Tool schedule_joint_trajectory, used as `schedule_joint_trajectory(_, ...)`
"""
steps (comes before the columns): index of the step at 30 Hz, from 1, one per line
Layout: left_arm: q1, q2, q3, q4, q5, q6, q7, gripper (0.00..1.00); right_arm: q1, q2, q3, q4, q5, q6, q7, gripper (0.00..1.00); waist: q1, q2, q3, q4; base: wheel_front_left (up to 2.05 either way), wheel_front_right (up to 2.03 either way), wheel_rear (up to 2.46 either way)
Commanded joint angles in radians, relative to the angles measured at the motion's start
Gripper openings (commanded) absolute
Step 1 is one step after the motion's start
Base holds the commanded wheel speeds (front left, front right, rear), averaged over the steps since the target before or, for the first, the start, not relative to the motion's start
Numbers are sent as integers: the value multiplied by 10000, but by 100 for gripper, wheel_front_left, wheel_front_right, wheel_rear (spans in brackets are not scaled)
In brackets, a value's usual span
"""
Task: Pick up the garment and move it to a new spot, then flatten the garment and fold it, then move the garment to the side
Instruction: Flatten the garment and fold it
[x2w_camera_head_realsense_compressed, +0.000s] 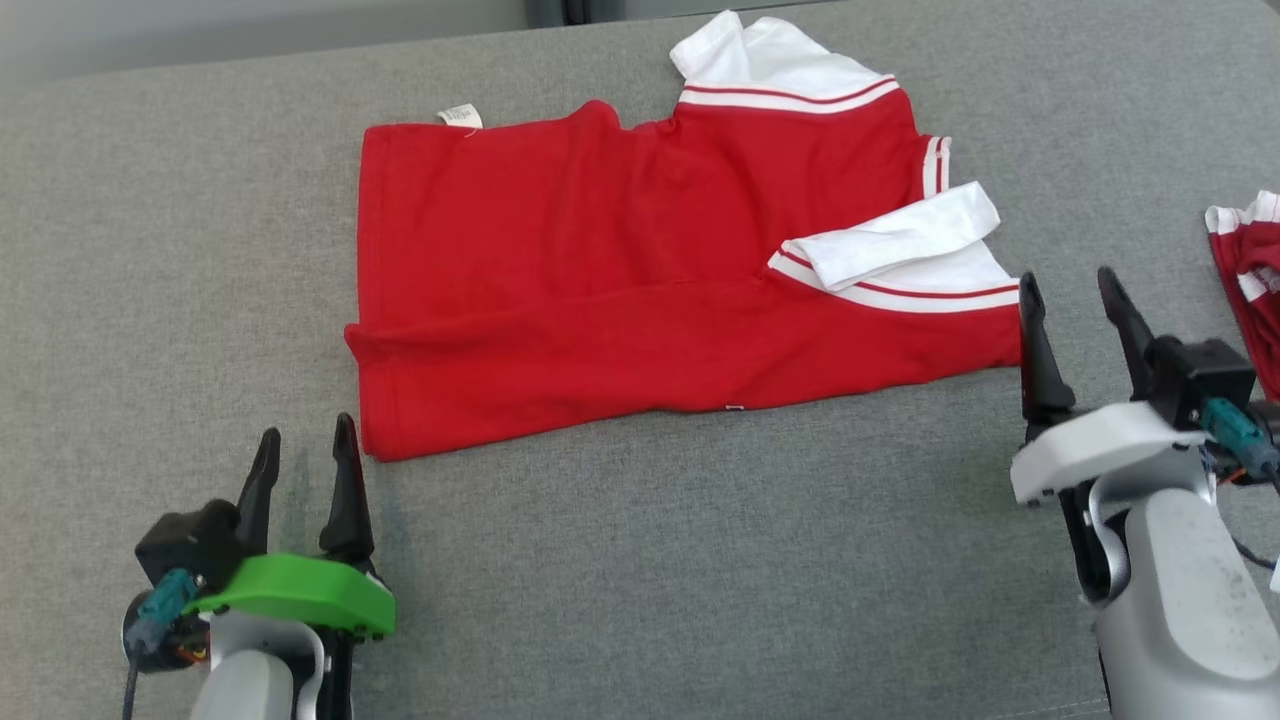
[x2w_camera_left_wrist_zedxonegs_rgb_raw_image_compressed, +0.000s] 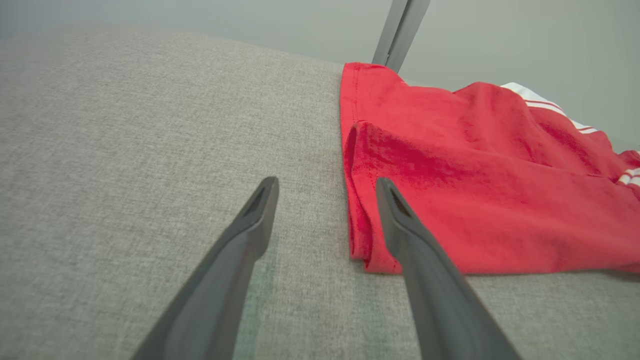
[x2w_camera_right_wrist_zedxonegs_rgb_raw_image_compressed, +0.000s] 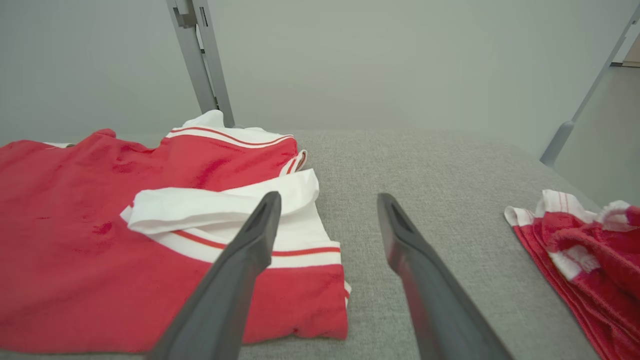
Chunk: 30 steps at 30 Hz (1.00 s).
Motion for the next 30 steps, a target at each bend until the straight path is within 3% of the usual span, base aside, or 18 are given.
schedule_joint_trajectory(1,402,-57,122,-105,338,22,2,100,436,-42,-48,41,-34,-17,-44,100,0,0,-519,-71,0,0,0)
schedule_joint_trajectory(8,1754,-314,392,-356,1368,22,2,100,1937,-42,122,267,269,-17,-44,100,0,0,-1554,-188,0,0,0)
schedule_joint_trajectory(16,2535,-410,669,-323,1466,22,2,100,2804,-40,229,534,488,-17,-44,100,0,0,-1995,-223,0,0,0)
schedule_joint_trajectory(23,2183,-425,501,-353,1259,22,2,100,2538,-42,262,554,536,-17,-44,100,0,0,-1613,-250,0,0,0)
schedule_joint_trajectory(30,936,-371,219,119,994,22,2,100,1513,-40,195,493,597,-17,-44,100,0,0,-534,-197,0,0,0)
